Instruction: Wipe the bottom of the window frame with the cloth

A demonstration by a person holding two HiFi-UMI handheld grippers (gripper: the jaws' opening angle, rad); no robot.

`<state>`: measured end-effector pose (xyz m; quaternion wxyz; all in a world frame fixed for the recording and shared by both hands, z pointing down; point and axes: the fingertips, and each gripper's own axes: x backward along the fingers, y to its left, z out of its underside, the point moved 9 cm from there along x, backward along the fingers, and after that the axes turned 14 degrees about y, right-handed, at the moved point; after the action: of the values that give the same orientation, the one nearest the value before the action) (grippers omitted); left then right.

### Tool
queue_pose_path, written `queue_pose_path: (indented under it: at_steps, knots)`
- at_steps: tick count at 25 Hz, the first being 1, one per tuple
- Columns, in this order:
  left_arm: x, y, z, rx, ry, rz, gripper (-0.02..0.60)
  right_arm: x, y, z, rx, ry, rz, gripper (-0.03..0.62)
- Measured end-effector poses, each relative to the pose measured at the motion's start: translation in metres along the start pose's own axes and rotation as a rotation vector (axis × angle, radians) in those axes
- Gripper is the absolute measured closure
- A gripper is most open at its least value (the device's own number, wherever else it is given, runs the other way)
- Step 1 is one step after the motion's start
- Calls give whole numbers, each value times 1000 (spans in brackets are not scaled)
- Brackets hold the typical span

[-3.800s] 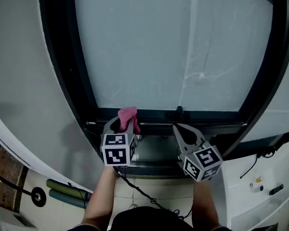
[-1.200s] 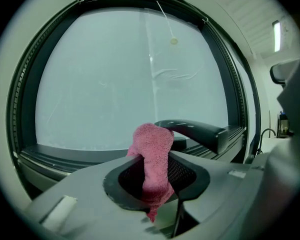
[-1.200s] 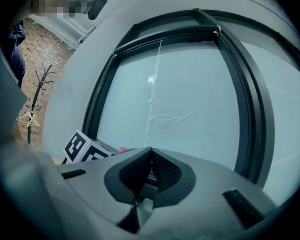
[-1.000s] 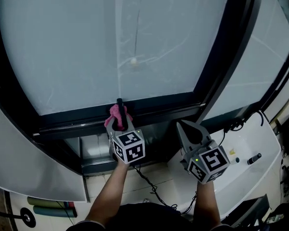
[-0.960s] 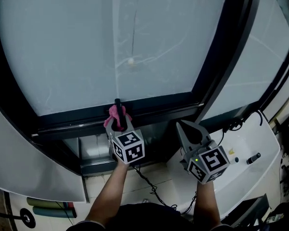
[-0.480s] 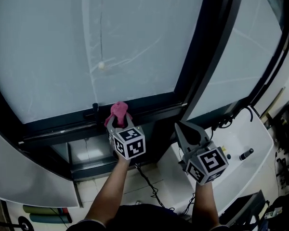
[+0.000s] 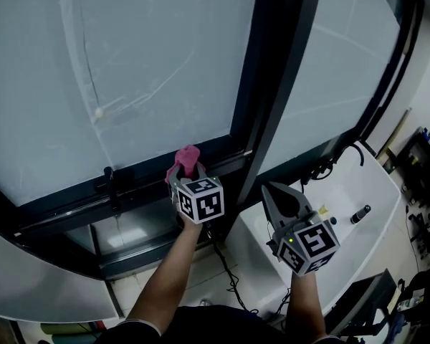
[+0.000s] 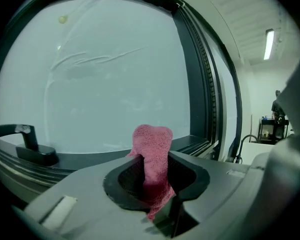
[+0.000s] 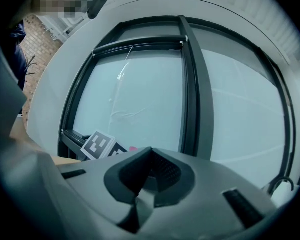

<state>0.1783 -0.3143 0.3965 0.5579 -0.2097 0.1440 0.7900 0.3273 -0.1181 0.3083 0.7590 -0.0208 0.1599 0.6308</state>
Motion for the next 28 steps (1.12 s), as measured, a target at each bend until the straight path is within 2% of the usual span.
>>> queue_pose_path:
  at_steps: [10, 15, 18, 24, 28]
  knots:
    - [-40, -81, -25, -79, 39, 133, 466, 31, -42, 15, -32, 23, 143, 586]
    - [-56, -111, -36, -70, 73, 223, 466, 51, -57, 24, -58, 35, 217, 586]
    - [-62, -126, -40, -77, 81, 251, 466, 60, -61, 28, -70, 42, 246, 586]
    - [-61, -122, -41, -72, 86, 324, 471, 63, -59, 31, -80, 48, 248, 586]
    - [-25, -106, -43, -55, 20, 384, 469, 56, -52, 28, -74, 30, 210, 586]
